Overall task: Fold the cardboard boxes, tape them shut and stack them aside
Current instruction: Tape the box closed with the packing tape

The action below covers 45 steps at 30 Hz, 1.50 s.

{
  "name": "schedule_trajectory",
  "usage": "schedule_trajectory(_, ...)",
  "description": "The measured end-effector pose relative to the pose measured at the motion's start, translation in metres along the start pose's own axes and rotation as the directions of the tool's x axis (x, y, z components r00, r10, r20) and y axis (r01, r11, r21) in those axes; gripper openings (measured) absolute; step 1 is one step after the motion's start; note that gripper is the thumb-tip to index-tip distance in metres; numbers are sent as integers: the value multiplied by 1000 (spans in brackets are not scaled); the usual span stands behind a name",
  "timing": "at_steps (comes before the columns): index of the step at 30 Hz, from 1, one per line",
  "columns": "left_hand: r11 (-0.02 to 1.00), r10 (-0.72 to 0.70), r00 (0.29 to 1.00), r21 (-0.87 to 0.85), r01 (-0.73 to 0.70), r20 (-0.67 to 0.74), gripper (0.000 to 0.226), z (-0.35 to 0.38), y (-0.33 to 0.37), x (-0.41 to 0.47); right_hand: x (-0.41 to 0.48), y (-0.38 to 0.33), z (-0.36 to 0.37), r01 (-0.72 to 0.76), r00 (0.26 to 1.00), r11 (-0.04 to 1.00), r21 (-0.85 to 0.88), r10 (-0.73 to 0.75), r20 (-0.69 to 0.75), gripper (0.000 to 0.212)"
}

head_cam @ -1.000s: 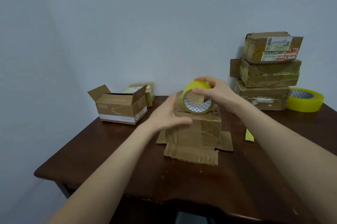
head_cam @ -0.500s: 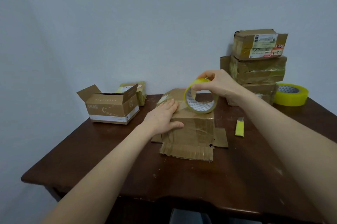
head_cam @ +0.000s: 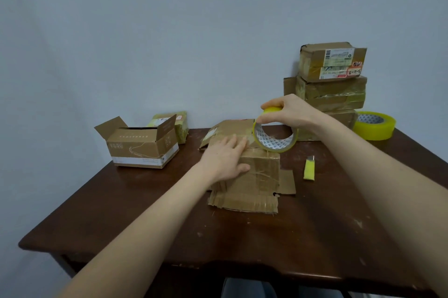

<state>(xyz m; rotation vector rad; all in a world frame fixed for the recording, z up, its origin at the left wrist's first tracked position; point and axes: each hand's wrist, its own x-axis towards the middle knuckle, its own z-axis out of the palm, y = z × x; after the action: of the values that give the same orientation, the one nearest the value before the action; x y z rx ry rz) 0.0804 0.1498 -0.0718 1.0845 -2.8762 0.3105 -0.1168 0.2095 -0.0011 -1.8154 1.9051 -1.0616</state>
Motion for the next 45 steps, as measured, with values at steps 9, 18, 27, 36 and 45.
schedule_trajectory(9,995,48,997,-85,-53,-54,60,1,13,0,-25,17,23,-88,976,929,359,152,-154,40)
schedule_trajectory(18,994,56,998,-95,-58,-23,65,4,7,-1,-42,36,-4,-56,973,904,425,145,-181,32)
schedule_trajectory(27,996,45,999,-75,-45,-1,59,1,-9,-8,-51,74,-23,-146,984,940,308,172,-56,26)
schedule_trajectory(36,985,-125,992,-119,125,6,77,-8,49,14,-50,94,21,-167,985,949,267,173,4,44)
schedule_trajectory(45,999,-39,999,-20,38,-28,57,8,26,21,-54,99,36,-230,968,873,429,251,9,42)
